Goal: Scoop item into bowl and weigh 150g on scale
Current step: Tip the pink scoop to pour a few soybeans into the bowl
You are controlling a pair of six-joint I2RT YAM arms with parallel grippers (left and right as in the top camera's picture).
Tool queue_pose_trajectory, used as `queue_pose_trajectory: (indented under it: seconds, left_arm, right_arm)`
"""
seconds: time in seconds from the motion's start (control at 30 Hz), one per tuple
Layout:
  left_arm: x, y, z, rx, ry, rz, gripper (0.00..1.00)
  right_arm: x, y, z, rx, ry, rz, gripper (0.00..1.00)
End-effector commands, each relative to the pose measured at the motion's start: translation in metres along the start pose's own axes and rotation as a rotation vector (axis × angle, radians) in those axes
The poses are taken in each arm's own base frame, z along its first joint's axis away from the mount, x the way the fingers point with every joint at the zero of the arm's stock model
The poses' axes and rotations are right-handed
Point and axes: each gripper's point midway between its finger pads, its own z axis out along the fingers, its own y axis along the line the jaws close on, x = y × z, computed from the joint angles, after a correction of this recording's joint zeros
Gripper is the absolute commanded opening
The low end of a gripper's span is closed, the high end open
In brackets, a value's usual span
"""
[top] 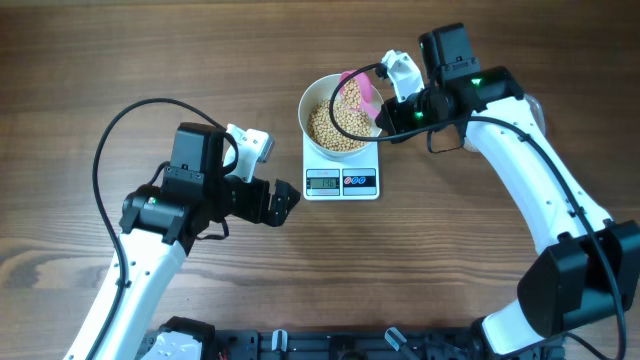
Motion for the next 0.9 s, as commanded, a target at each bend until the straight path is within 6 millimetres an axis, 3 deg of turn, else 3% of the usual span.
queue_pose_trajectory:
  seconds: [0.0,0.3,0.57,0.87]
  left_arm:
    - [0.0,0.002,0.001,-0.005,0.001,0.017,1.0]
    - [0.0,0.002,0.001,-0.005,0.001,0.017,1.0]
    - [0.0,0.002,0.001,-0.005,0.001,0.017,1.0]
    - [0.0,0.002,0.001,-0.005,0.001,0.017,1.0]
  right_arm:
    - [-0.007,0.017,-0.011,-0.068,-0.042,0.0,0.04]
    - [-0.007,0.01,-0.013,-0.065,-0.046,0.124,0.05]
    - [-0.018,0.021,-0.04,-0.34,-0.125,0.199,0.04]
    - [-0.019,0.01,-0.046,-0.348,-0.147,0.219,0.04]
